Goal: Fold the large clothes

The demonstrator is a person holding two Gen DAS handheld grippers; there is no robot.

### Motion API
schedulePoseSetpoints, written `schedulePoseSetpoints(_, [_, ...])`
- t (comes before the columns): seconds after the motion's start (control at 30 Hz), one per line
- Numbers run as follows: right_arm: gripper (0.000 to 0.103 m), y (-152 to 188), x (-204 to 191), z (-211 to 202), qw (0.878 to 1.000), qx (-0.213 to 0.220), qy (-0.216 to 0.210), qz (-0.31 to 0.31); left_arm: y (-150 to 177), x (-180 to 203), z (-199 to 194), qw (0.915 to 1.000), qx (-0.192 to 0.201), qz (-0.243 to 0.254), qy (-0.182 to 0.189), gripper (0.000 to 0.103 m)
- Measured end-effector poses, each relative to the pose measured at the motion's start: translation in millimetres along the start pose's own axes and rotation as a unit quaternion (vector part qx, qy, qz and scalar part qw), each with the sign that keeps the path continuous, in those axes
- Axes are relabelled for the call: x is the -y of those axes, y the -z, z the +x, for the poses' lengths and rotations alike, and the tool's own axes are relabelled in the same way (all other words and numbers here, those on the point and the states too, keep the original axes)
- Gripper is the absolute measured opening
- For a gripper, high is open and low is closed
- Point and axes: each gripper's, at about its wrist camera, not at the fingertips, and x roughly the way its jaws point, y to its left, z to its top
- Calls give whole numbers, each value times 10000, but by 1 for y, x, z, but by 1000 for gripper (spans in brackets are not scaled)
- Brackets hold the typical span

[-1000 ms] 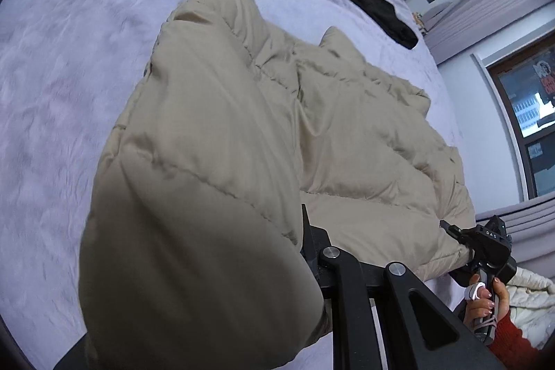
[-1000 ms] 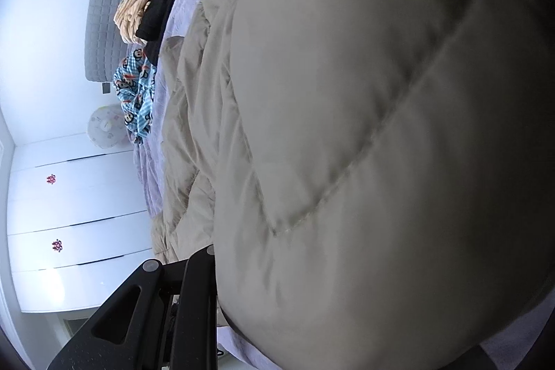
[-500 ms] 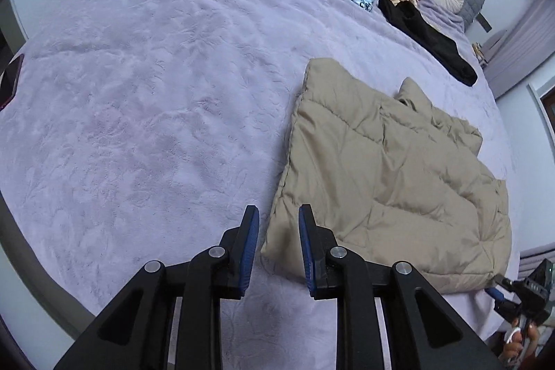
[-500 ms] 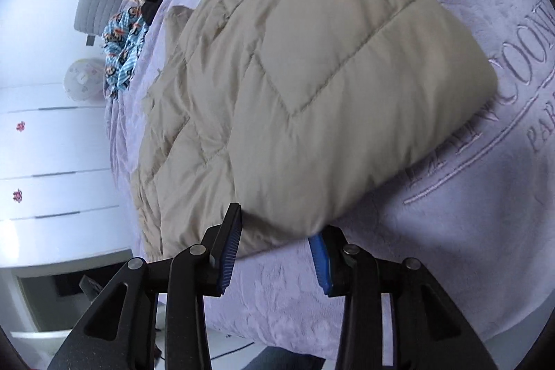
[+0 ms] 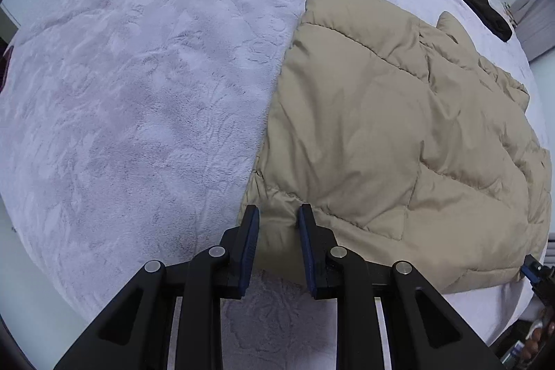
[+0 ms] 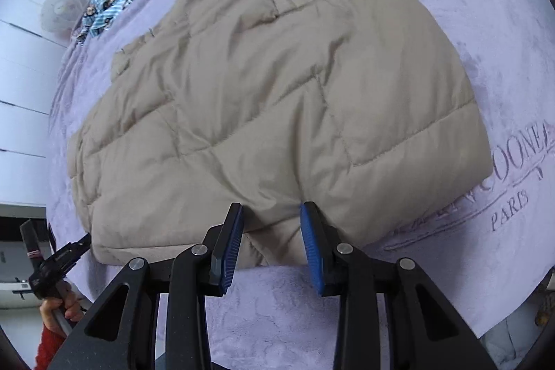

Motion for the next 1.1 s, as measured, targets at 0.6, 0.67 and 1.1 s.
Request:
schedulePoseSetpoints(0.6, [46,53,-20,-36,9970,-135,-729,211,35,34,-89,9983,511,223,-147,103])
schedulePoseSetpoints(0.67, [49,54,-23,-38,9972,-109,-714,186,38,38,-97,9978,581,221,-244,103])
schedulePoseSetpoints(1.1, [82,74,-44,-46,9959,-28,-867,-238,57,61,-114,9965,493,617,-264,103])
